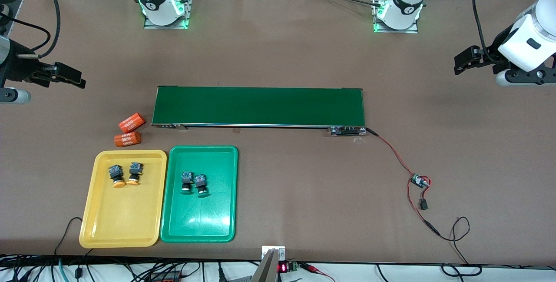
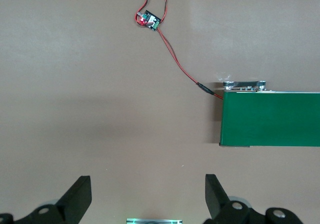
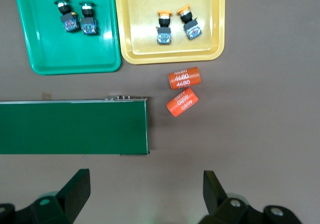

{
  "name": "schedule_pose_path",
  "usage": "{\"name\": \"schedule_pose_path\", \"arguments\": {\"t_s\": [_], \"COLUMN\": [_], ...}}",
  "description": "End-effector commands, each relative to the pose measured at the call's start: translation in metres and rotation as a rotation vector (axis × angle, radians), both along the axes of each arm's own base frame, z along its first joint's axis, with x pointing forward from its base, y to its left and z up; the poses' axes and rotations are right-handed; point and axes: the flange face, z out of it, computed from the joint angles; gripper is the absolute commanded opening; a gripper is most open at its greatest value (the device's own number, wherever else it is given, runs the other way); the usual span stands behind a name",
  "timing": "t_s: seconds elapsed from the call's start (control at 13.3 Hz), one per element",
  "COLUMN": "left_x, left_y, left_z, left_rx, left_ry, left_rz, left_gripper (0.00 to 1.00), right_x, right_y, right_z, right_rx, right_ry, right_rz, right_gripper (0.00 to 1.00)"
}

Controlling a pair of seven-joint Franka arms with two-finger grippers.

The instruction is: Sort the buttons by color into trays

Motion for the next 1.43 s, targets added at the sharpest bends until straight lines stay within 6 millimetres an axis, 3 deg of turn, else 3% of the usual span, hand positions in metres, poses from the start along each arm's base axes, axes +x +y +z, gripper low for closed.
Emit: {"name": "schedule_pose_path", "arguments": {"t_s": [0.0,1.35], "left_x": [0.0027,0.0026], "left_y": [-0.0021,-0.0021], "left_z": [0.006,0.0059], "left_rx": [0.008,0.008], "left_ry": [-0.012,-0.01], "left_rz": [0.003,0.003], "left_gripper": [1.0,1.0], "right_x": [-0.0099,-0.0108], "right_y": [0.0005,-0.0032], "right_z": [0.0048,0.0057], "right_rx": [0.004,0.002], "right_ry": [0.01,0.019], "right_rz": [0.013,-0.002], "right_gripper": [1.0,1.0]}}
